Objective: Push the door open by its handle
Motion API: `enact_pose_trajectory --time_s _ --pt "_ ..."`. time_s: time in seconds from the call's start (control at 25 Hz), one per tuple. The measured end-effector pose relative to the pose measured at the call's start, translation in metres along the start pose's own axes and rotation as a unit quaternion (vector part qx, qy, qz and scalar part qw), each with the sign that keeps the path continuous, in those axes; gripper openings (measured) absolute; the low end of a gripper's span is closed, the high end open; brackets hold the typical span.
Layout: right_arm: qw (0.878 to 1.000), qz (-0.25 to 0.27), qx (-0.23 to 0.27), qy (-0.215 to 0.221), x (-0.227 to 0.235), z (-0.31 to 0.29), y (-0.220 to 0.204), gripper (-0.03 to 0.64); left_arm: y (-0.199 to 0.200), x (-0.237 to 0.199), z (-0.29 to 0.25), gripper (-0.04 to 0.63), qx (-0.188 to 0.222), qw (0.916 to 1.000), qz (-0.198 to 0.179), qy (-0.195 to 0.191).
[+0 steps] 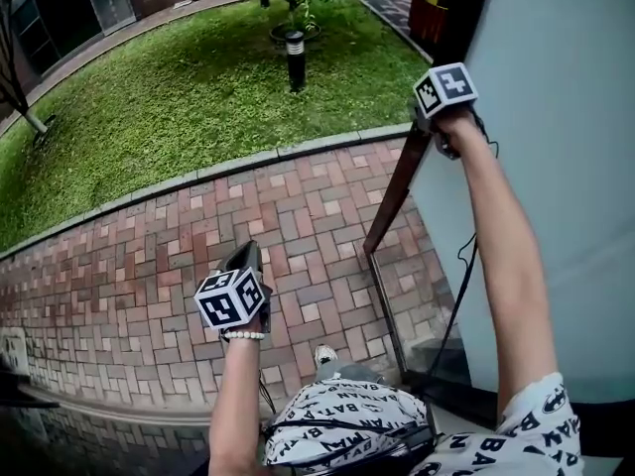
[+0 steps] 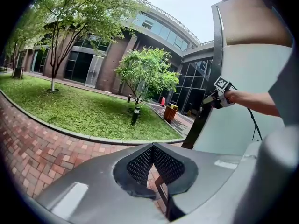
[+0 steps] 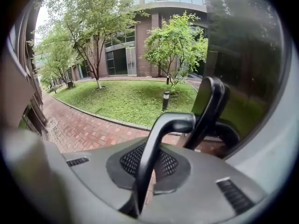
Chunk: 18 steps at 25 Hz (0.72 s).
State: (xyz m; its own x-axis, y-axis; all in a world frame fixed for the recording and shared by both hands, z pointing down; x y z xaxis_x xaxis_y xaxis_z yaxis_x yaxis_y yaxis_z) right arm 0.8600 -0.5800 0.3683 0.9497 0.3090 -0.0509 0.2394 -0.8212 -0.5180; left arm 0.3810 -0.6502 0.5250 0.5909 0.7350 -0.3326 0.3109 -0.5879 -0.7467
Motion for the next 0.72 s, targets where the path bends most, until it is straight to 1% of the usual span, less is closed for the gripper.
enact_pose_trajectory --time_s 0.2,0.36,0.52,0.72 --pt "0.999 -0.037 0.0 -0.01 0.052 0.003 -0.007 0.014 -0.001 -0.003 -0.014 -0.014 -0.012 0.9999 0.004 0.0" --pt "0.998 -0.057 0.0 -0.021 0.084 0.006 -0.014 0.014 -0.001 -0.006 -0.024 -0.014 -0.022 0.9997 0.007 0.002" --pt "0.997 -0.073 0.006 -0.027 0.105 0.011 -0.022 0.014 -0.002 -0.005 -0.029 -0.014 -0.023 0.9997 0.007 0.0" --pt "0.997 -0.073 0.003 -0.039 0.12 0.012 -0.027 0.014 -0.007 -0.006 -0.033 -0.014 -0.028 0.9995 0.01 0.002"
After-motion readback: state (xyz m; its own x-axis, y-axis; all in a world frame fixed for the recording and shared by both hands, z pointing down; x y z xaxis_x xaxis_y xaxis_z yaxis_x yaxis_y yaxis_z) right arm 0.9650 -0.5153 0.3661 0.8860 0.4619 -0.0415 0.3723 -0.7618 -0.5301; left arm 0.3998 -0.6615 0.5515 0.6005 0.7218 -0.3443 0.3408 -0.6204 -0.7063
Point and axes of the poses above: the fingertips, and each gripper's own axes: z backward along the fingers, x to its right, y out of its top, the point moved 7 cm from there along z, backward along the fingers, and after that the axes turned 11 degrees about -x, right-handed, at the moved point
